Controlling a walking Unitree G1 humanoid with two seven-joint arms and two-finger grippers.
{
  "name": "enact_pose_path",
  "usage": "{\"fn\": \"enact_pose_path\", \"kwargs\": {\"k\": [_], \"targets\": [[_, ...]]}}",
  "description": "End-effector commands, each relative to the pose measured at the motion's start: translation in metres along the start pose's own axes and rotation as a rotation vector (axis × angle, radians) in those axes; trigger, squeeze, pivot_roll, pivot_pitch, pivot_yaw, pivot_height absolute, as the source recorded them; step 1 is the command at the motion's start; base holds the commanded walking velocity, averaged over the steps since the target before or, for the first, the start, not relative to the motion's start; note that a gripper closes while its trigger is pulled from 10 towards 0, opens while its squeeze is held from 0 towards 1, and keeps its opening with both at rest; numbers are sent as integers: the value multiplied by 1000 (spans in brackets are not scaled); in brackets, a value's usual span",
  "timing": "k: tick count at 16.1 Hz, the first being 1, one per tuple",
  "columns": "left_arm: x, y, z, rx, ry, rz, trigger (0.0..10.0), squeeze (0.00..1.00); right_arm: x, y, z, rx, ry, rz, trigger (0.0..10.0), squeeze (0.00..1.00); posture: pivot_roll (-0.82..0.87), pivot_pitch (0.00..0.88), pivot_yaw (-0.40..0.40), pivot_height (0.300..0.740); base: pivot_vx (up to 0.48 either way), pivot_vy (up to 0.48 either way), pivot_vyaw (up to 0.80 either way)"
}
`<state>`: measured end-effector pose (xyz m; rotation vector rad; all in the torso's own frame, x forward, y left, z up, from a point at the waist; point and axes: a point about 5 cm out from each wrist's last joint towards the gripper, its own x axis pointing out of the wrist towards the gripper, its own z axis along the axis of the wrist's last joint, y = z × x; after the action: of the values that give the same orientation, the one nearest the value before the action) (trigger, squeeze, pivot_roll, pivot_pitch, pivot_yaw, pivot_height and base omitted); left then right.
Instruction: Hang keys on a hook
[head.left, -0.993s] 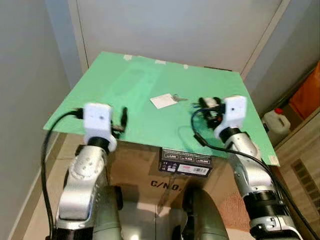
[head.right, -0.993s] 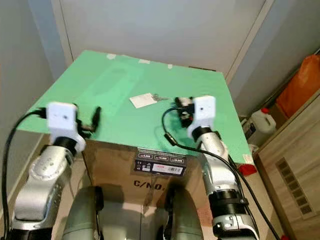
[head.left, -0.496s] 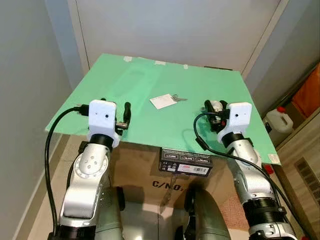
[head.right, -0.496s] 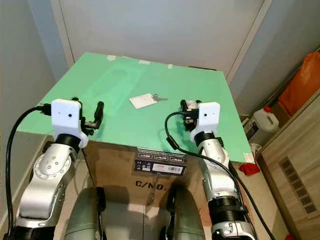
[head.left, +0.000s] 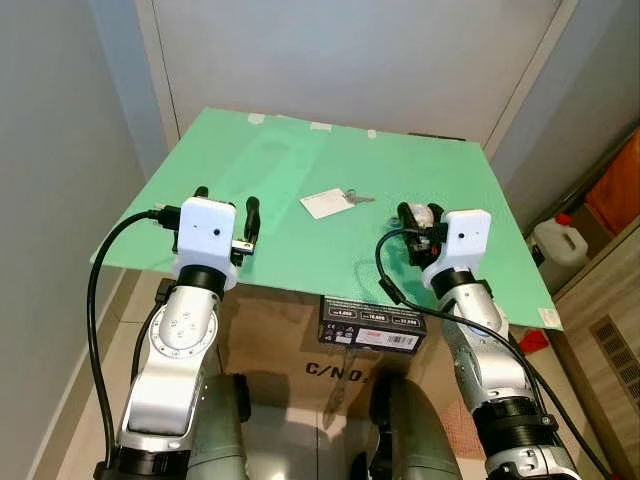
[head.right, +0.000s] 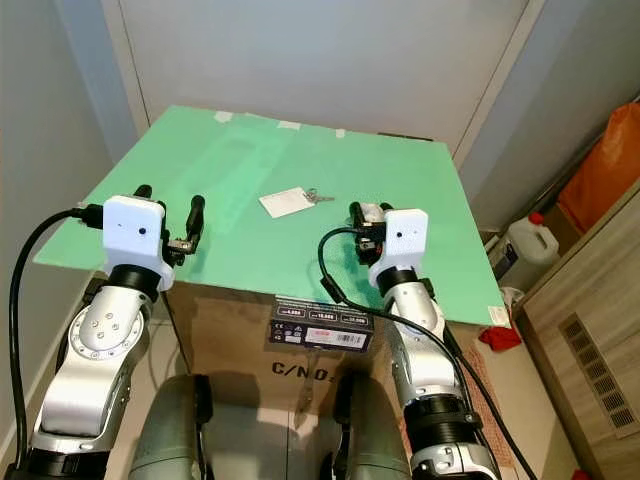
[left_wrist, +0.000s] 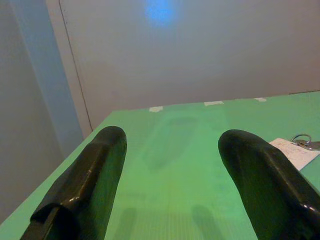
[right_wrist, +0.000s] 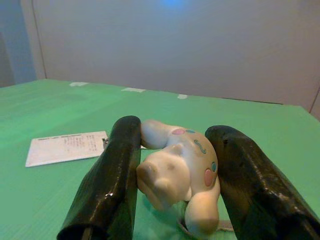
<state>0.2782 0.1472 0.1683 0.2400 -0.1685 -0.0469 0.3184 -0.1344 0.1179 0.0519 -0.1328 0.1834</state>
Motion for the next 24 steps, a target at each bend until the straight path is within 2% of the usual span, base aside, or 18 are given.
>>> {"fn": "enact_pose_path", "kwargs": {"k": [1,5,7,10,13,18,20,21,24], "targets": [[-1,-3,-4,-5,7,-14,10000,0,0,-5,1,7,-10,-12,0,0,125,0,-76,562,0,0,0],[0,-9,-5,-3,9,-49,10000,0,0,-4,0,5,-10,-9,0,0,122,0,-75,585,0,0,0],[1,-13,-5,-56,9,-96,10000,0,1,-5,-2,-2,-11,-15,0,0,128,0,-75,604,0,0,0],[4,-12,-7,-34,27,-99,10000,0,7,0,0,15,-10,-1,0,0,133,0,-70,629,0,0,0],[3,-9,-7,-20,26,-106,10000,0,5,2,-3,17,-5,2,0,0,131,0,-70,654,0,0,0],[-3,-19,-12,-18,36,-130,10000,0,1,0,-8,20,3,0,0,0,125,0,-68,688,0,0,0],[-1,-24,-12,-30,40,-155,10000,0,1,0,-11,-8,32,9,0,0,123,0,-64,698,0,-240,0],[0,-24,-12,-35,39,-159,10000,0,2,1,-12,-1,43,14,10000,0,123,0,-64,698,0,-480,0],[3,-23,-12,-47,42,-159,10000,0,3,2,-15,-1,63,13,10000,0,121,0,-60,698,0,-480,0]]}}
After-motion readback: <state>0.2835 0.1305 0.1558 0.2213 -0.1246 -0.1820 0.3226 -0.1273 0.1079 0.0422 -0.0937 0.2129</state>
